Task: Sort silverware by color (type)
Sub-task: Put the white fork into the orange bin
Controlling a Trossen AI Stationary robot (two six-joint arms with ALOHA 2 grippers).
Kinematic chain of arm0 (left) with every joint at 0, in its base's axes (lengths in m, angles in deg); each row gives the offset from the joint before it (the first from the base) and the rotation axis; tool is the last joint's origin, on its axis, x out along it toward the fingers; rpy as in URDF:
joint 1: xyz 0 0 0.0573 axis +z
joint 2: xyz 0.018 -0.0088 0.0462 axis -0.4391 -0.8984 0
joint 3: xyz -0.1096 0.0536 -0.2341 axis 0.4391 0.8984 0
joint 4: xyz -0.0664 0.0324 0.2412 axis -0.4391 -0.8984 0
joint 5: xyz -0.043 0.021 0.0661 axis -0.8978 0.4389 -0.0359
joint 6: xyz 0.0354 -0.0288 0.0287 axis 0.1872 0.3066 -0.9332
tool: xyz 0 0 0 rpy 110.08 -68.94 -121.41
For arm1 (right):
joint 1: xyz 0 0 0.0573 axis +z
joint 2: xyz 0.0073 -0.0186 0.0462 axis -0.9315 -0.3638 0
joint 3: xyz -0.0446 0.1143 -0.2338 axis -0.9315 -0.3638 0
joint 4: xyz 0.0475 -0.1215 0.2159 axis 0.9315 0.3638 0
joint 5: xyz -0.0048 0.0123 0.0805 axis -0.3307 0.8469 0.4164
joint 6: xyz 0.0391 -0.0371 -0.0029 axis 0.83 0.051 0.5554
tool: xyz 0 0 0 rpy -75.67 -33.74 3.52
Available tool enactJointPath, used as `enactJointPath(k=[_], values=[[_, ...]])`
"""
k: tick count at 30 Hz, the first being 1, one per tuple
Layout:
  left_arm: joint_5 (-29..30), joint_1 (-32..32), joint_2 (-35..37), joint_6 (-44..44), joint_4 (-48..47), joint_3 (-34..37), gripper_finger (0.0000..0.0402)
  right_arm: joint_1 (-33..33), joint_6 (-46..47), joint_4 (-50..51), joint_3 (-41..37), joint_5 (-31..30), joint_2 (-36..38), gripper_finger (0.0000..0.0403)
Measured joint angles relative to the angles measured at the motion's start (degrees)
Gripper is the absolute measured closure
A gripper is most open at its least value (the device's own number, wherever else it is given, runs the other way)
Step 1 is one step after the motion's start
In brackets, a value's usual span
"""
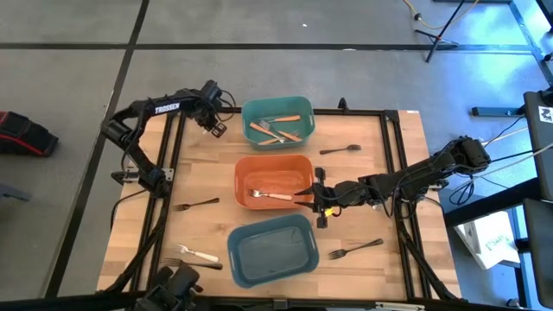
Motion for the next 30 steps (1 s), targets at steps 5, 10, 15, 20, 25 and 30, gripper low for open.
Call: enactJointPath(k=[5, 10, 15, 20, 25, 30], values=[[-2.01, -0.63, 0.00, -1.84, 1.23, 1.17, 0.0346, 0.00, 0.00, -0.21, 0.00, 0.00, 0.00, 0.0301], [-1.80, -0.69, 0.00, -2.25, 0.95, 1.17, 0.0310, 0.00, 0.00, -0.55, 0.00, 0.00, 0.00, 0.0301], [0.40, -0.34, 0.00, -3.01, -2.71, 1.17, 0.0290, 0.00, 0.00, -0.55, 0.00, 0.00, 0.00, 0.0301], [-1.51, -0.36, 0.00, -3.01, -3.22, 1.17, 0.0289, -0.02, 0.00, -0.55, 0.00, 0.00, 0.00, 0.0301], [-1.72, -0.54, 0.00, -3.01, -3.02, 1.17, 0.0288, -0.01, 0.00, -0.55, 0.00, 0.02, 0.00, 0.0301], [-1.72, -0.54, 0.02, -3.61, -0.29, 3.66, 0.0288, 0.00, 0.00, -0.54, 0.00, 0.02, 0.00, 0.0301]])
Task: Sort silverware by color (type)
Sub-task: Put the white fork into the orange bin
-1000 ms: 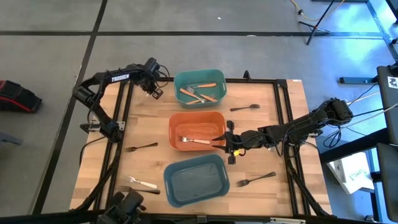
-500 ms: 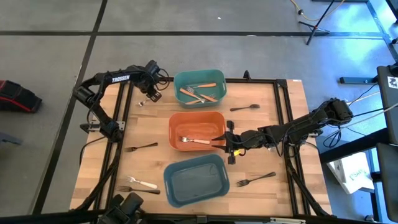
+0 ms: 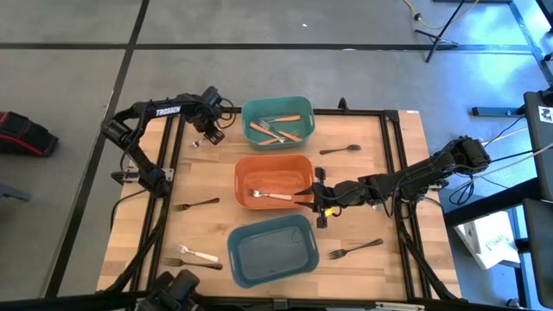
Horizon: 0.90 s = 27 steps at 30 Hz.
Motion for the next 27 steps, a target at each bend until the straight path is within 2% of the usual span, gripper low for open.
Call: enactJointPath(k=[11, 23, 27], values=[[-1.08, -0.43, -0.04, -0.96, 0.27, 0.00, 0.0291, -0.02, 0.00, -1.08, 0.00, 0.09, 0.00, 0.0301], [0.84, -2.29, -5.30, -1.02, 0.05, -2.74, 0.0292, -0.02, -0.02, -1.34, 0.00, 0.13, 0.00, 0.0301], [0.62, -2.29, -5.68, -2.17, 0.00, -2.91, 0.0307, -0.02, -0.02, -1.30, 0.00, 0.13, 0.00, 0.0301]])
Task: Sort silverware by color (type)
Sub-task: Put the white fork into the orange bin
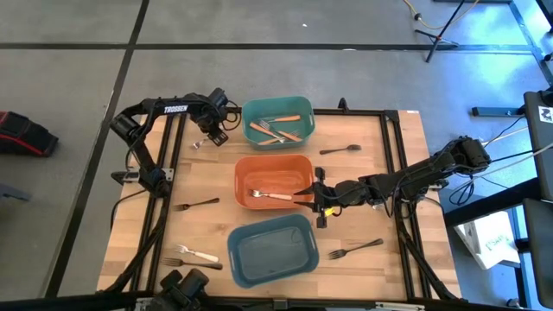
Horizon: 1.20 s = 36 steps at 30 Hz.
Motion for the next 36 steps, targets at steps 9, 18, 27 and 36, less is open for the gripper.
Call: enactJointPath(k=[9, 18, 27, 36], values=[[-0.26, 0.04, -0.11, -1.38, -1.48, 0.00, 0.0360, 0.02, 0.09, 0.04, 0.00, 0.01, 0.00, 0.0301], [0.71, -1.79, 1.22, -2.20, -3.56, 0.36, 0.0352, 0.02, 0.24, 0.02, 0.00, 0.02, 0.00, 0.0301], [2.14, -6.19, 13.27, -2.82, -6.95, 0.37, 0.0350, 0.02, 0.24, 0.00, 0.00, 0.03, 0.00, 0.0301], [0.56, -12.63, 26.38, -1.33, -4.72, 0.35, 0.0349, 0.02, 0.24, -0.02, 0.00, 0.04, 0.00, 0.0301]])
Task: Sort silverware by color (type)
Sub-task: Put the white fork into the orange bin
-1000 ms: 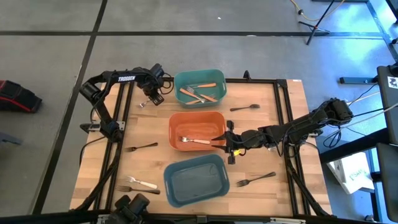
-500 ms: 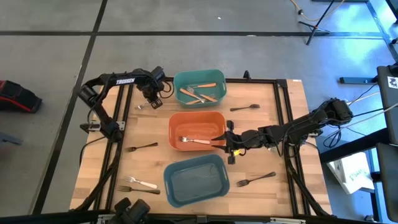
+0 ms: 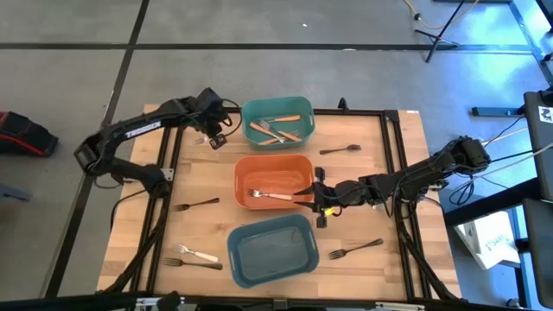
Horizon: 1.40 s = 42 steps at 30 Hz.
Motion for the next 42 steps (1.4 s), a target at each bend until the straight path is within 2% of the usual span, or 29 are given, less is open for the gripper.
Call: enactJointPath(k=[6, 10, 19, 25, 30, 37, 42], values=[[-2.82, -6.83, 7.46, 1.99, 3.95, -0.07, 0.0349, 0.00, 0.00, 0.00, 0.00, -0.02, 0.00, 0.0301], [-4.38, -12.68, 9.84, 3.60, 8.05, -0.07, 0.0350, 0.00, 0.00, 0.00, 0.00, -0.02, 0.00, 0.0301], [-4.43, -26.82, 10.06, 7.61, 13.93, -0.13, 0.0350, 0.00, 0.01, 0.00, 0.00, -0.02, 0.00, 0.0301], [-4.43, -33.99, 9.92, 11.51, 20.58, -0.13, 0.0350, 0.00, 0.00, 0.00, 0.00, -0.02, 0.00, 0.0301], [-4.43, -38.97, 7.20, 13.13, 25.71, -0.13, 0.0350, 0.00, 0.00, -0.19, 0.00, -0.02, 0.00, 0.0301], [-3.00, -44.56, -0.52, 13.51, 31.78, -0.15, 0.0349, 0.00, 0.00, -0.02, 0.00, -0.02, 0.00, 0.0301], [3.43, -45.46, -6.87, 12.07, 33.26, -0.15, 0.0349, 0.00, 0.00, 0.00, 0.00, -0.02, 0.00, 0.0301]])
